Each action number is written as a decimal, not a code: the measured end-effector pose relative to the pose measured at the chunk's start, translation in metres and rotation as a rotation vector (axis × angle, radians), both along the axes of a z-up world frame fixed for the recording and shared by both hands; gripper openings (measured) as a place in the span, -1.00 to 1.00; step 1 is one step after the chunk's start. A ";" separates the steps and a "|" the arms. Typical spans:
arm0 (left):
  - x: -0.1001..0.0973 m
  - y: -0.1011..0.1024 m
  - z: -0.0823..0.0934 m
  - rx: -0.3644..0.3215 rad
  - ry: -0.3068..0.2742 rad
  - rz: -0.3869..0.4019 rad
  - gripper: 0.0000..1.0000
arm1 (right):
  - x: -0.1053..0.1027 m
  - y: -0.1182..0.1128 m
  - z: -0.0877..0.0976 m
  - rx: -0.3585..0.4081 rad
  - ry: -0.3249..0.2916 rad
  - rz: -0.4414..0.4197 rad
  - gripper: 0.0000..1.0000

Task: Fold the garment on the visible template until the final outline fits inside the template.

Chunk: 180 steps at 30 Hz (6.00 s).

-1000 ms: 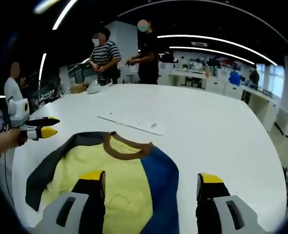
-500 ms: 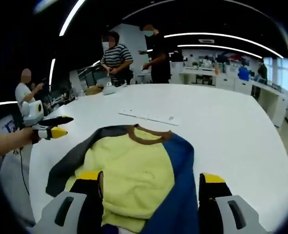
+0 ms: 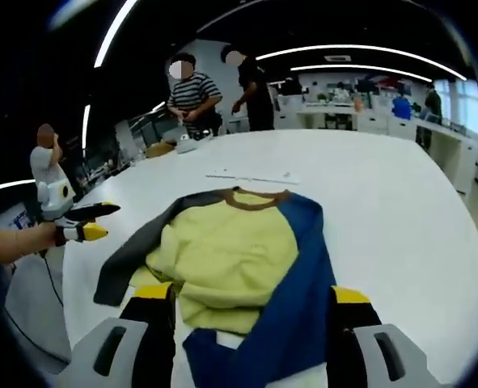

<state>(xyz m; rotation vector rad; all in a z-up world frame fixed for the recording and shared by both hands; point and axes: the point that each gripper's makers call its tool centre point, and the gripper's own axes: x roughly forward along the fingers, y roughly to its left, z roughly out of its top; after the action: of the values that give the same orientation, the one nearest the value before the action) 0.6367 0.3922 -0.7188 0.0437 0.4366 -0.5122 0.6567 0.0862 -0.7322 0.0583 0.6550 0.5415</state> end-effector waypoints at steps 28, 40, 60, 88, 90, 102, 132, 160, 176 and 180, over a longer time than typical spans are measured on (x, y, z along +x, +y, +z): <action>-0.055 -0.027 -0.054 0.012 0.135 -0.047 0.02 | -0.065 -0.020 -0.039 0.064 0.088 -0.076 -0.44; -0.061 -0.019 -0.068 0.044 0.180 -0.036 -0.80 | -0.066 -0.030 -0.040 0.056 0.074 -0.130 -1.00; -0.049 0.023 -0.003 -0.050 0.072 0.132 -1.00 | -0.058 -0.044 0.013 0.046 0.008 -0.147 -1.00; -0.003 0.136 -0.001 0.183 0.106 0.319 -1.00 | 0.010 -0.151 0.027 -0.213 -0.016 -0.313 -1.00; 0.000 0.143 -0.002 0.206 0.105 0.328 -1.00 | 0.027 -0.163 0.021 -0.236 -0.012 -0.323 -1.00; 0.025 0.179 -0.014 0.264 0.101 0.400 -1.00 | 0.066 -0.210 -0.005 -0.396 0.007 -0.358 -1.00; 0.048 0.233 -0.040 0.389 0.183 0.503 -0.89 | 0.060 -0.226 -0.035 -0.503 0.094 -0.365 -1.00; 0.009 0.148 0.015 0.130 0.088 0.286 0.56 | 0.029 -0.090 0.029 -0.140 -0.072 0.014 0.67; -0.024 0.069 0.019 -0.005 0.070 0.152 0.82 | -0.021 -0.027 0.026 -0.061 -0.047 0.179 0.91; -0.032 0.047 0.015 -0.041 0.081 0.128 0.77 | -0.033 -0.017 0.017 -0.068 -0.040 0.207 0.86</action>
<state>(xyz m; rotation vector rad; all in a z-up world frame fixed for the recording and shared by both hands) 0.6043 0.4394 -0.7040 -0.0447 0.5041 -0.3975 0.6241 0.0690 -0.7153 -0.0848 0.6432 0.7174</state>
